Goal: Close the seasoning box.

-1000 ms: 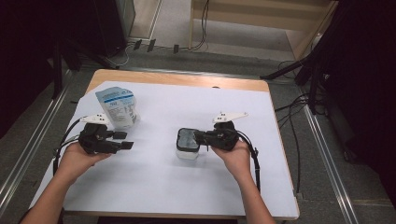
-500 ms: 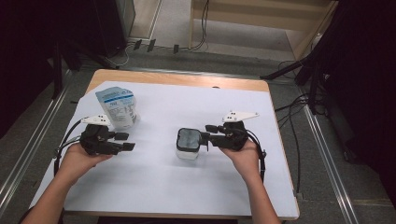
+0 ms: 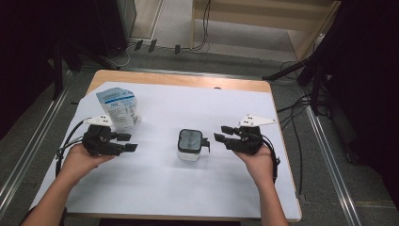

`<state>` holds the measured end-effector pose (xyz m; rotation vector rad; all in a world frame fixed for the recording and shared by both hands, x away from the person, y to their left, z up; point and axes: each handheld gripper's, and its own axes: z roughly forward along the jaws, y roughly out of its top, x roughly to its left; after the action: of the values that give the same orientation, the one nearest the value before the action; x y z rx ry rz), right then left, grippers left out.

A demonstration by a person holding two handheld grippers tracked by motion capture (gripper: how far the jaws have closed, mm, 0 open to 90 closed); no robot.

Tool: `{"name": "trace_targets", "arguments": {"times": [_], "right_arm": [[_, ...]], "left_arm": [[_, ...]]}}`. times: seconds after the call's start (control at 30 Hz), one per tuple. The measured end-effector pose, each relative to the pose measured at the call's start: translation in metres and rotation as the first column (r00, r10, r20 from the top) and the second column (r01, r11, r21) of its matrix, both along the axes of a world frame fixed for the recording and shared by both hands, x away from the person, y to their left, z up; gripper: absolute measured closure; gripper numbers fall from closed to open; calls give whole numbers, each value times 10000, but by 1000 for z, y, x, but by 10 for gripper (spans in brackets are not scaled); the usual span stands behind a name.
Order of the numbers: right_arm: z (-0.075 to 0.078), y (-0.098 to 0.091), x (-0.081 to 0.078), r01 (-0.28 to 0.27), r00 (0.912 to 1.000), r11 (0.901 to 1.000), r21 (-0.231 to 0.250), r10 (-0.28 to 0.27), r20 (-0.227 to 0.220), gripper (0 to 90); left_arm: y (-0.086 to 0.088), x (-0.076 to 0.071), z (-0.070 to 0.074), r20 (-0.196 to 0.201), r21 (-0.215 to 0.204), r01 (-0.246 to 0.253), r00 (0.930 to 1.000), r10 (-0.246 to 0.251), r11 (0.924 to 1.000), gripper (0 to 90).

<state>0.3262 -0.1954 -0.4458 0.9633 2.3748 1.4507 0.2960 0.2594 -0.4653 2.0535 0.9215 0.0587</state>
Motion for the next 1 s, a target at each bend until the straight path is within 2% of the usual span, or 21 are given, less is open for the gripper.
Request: {"name": "trace_targets", "arguments": {"times": [0.33, 0.6, 0.87, 1.0], "right_arm": [[-4, -22, -8, 593, 9982, 9982, 19, -593, 47, 541], [-8, -44, -16, 1252, 9921, 9921, 116, -1252, 30, 527], [-18, -57, -18, 1636, 9865, 9864, -137, -1637, -96, 498], [-24, -61, -17, 1806, 9834, 9830, -314, -1811, -130, 483]], "left_arm": [[1, 4, -2, 12, 7, -124, 9999, 124, 9999, 424], [2, 6, -3, 24, 7, -106, 9999, 106, 9999, 421], [3, 8, -5, 12, -69, -325, 9995, 325, 9994, 417], [2, 10, -6, 113, 44, -477, 9988, 477, 9988, 414]]}}
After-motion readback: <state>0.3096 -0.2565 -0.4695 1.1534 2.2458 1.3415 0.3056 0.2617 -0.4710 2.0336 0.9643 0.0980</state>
